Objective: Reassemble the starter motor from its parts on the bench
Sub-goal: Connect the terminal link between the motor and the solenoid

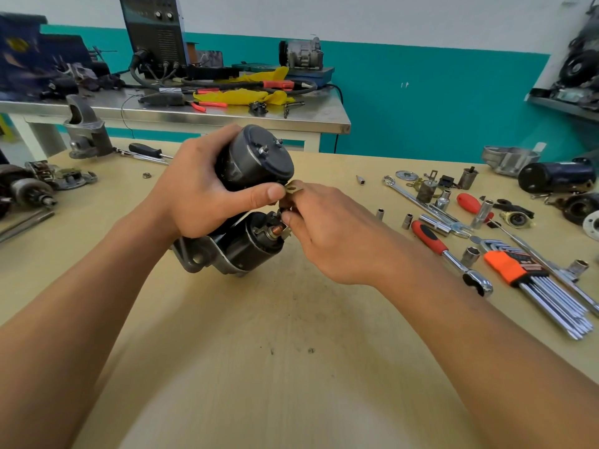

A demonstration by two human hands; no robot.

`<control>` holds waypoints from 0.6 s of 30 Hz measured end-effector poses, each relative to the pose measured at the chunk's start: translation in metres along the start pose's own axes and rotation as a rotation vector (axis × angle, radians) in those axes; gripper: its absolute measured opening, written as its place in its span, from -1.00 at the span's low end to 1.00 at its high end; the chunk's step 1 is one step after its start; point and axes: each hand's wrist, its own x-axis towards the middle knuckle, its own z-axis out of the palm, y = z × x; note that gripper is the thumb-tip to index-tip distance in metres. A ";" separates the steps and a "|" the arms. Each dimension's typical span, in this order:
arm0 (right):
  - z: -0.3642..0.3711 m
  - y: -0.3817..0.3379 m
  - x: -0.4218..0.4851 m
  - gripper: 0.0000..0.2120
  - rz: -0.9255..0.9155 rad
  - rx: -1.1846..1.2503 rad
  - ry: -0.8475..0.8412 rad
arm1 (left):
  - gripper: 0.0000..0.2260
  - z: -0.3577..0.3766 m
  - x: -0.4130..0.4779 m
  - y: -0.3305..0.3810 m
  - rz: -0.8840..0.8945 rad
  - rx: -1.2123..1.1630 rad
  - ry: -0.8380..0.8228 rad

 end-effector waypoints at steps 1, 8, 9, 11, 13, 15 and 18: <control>0.000 0.001 0.000 -0.87 0.020 0.043 0.006 | -0.33 0.000 0.000 0.000 0.000 0.002 -0.002; 0.008 -0.003 0.008 -0.67 0.175 0.188 0.179 | -0.32 -0.001 0.000 -0.001 0.018 0.030 -0.005; 0.009 -0.004 0.009 -0.68 0.188 0.193 0.179 | -0.31 -0.001 0.000 -0.001 0.019 0.035 -0.008; 0.009 -0.005 0.011 -0.70 0.207 0.205 0.190 | -0.31 -0.002 -0.001 -0.001 0.014 0.043 -0.007; 0.008 -0.005 0.011 -0.72 0.221 0.241 0.206 | -0.32 -0.002 -0.001 -0.001 0.012 0.043 -0.004; 0.007 -0.006 0.012 -0.75 0.234 0.284 0.225 | -0.34 -0.002 -0.001 -0.001 0.023 0.042 0.000; 0.005 -0.007 0.012 -0.80 0.244 0.326 0.239 | -0.33 -0.002 -0.001 -0.001 0.030 0.034 -0.007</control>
